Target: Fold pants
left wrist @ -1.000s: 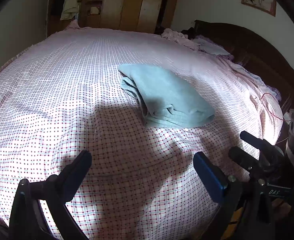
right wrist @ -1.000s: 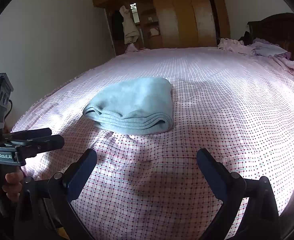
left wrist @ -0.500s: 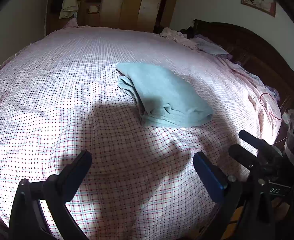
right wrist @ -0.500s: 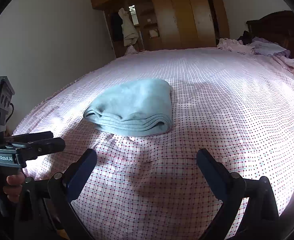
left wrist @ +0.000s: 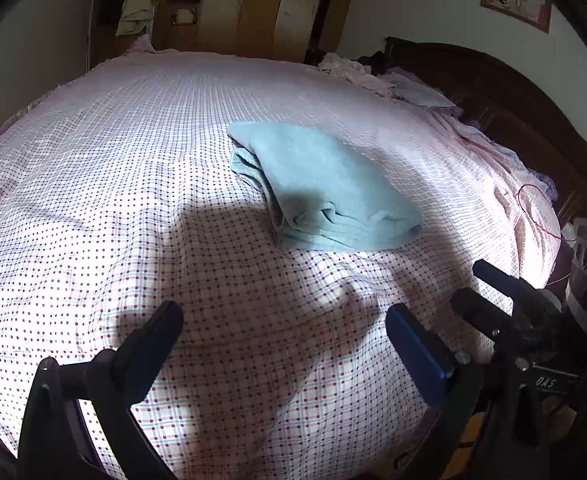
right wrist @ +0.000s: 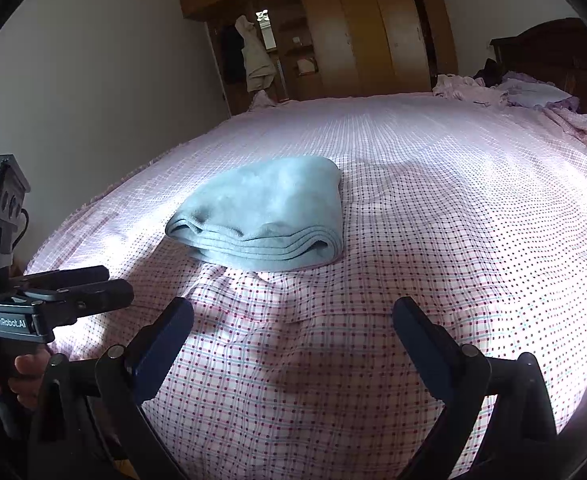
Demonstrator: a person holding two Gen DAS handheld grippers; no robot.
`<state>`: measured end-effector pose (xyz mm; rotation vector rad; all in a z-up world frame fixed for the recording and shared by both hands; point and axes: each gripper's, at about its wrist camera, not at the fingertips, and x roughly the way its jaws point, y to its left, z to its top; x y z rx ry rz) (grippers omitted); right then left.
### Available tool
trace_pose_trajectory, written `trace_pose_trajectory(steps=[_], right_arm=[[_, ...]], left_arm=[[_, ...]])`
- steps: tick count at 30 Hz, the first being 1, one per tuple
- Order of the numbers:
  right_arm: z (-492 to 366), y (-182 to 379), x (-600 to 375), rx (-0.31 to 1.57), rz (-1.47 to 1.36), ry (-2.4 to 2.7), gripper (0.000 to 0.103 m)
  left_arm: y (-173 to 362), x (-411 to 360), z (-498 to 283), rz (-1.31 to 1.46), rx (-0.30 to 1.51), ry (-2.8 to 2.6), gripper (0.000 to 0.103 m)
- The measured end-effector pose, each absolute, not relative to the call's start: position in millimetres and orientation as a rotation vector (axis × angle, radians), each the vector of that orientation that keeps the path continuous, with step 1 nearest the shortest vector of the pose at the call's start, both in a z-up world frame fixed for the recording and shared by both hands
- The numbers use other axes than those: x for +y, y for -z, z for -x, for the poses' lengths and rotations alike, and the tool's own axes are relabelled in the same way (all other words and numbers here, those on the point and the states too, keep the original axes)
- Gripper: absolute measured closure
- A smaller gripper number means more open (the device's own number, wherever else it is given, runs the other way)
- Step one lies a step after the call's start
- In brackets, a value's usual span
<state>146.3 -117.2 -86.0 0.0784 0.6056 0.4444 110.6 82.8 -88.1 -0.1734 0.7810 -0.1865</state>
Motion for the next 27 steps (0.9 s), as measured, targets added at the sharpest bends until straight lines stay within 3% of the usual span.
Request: trace_pose_trajectory(steps=[22, 27], right_arm=[[-151, 90, -116, 0.623, -0.093, -0.45, 0.007], [-184, 67, -157, 0.588, -0.19, -0.41, 0.007]], left_arm=[[90, 88, -111, 0.176, 0.804, 0.166, 0.0], [61, 123, -121, 0.144, 0.774, 0.097, 0.0]])
